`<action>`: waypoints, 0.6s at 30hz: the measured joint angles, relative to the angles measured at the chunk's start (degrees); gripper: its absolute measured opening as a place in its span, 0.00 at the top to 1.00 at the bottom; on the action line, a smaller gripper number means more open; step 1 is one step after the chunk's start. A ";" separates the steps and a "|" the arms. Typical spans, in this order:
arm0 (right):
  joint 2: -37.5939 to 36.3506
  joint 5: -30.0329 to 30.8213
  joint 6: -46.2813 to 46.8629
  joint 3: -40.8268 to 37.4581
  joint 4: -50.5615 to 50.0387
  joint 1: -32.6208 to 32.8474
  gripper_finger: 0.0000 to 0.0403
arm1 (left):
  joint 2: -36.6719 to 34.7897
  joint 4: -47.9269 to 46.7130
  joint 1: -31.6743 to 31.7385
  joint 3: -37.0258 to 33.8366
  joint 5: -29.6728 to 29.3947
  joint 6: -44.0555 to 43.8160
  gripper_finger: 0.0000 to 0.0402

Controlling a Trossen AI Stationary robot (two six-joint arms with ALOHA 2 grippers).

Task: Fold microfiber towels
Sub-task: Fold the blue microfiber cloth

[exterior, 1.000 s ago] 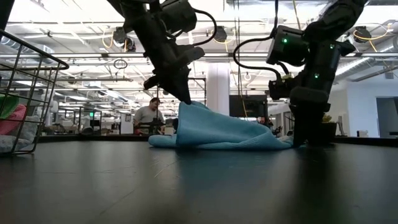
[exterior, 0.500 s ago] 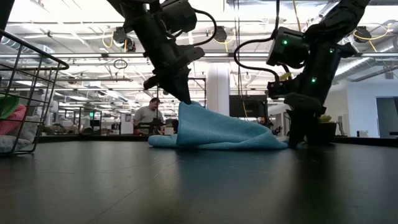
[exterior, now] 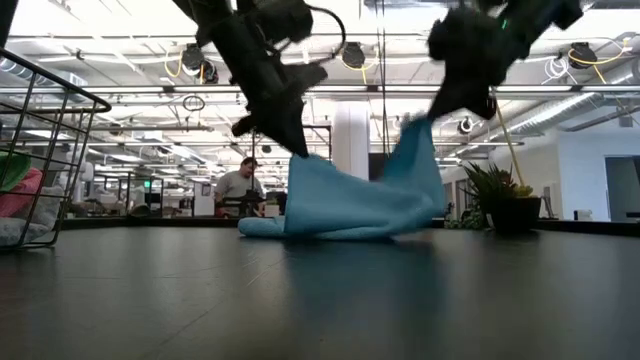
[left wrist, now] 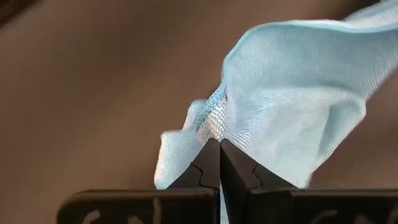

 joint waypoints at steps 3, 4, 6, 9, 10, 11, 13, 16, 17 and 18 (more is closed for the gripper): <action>-4.53 -1.76 0.61 1.93 -0.44 0.01 1.00 | -4.02 0.05 0.00 0.00 0.02 -0.34 1.00; -5.90 -2.49 0.64 2.66 -0.52 0.00 1.00 | -5.77 0.41 0.00 0.00 0.01 -0.41 1.00; -8.51 -3.80 0.45 4.51 -0.33 -0.01 1.00 | -10.29 0.75 0.00 0.00 -0.05 -0.41 1.00; -11.20 -3.92 -2.33 8.15 -0.35 -0.46 1.00 | -17.56 2.53 0.15 0.04 -2.60 1.44 1.00; -11.77 -3.85 -3.84 9.60 -0.28 -0.94 1.00 | -19.79 2.78 0.33 0.04 -3.86 2.60 1.00; -12.16 -3.64 -5.46 11.12 0.01 -1.50 1.00 | -21.76 4.14 0.53 0.04 -5.09 4.01 1.00; -12.58 -2.68 -8.67 14.29 0.24 -3.15 1.00 | -25.64 6.41 1.53 0.04 -6.39 6.85 1.00; -12.10 -2.27 -12.68 18.45 0.23 -5.78 1.00 | -29.84 9.62 3.34 0.16 -6.74 9.70 1.00; -11.72 -2.68 -13.56 19.50 0.07 -6.65 1.00 | -30.78 9.42 3.93 0.17 -6.69 10.23 1.00; -11.24 -4.00 -14.20 20.36 0.01 -7.53 1.00 | -31.37 9.53 4.46 0.13 -6.32 10.60 1.00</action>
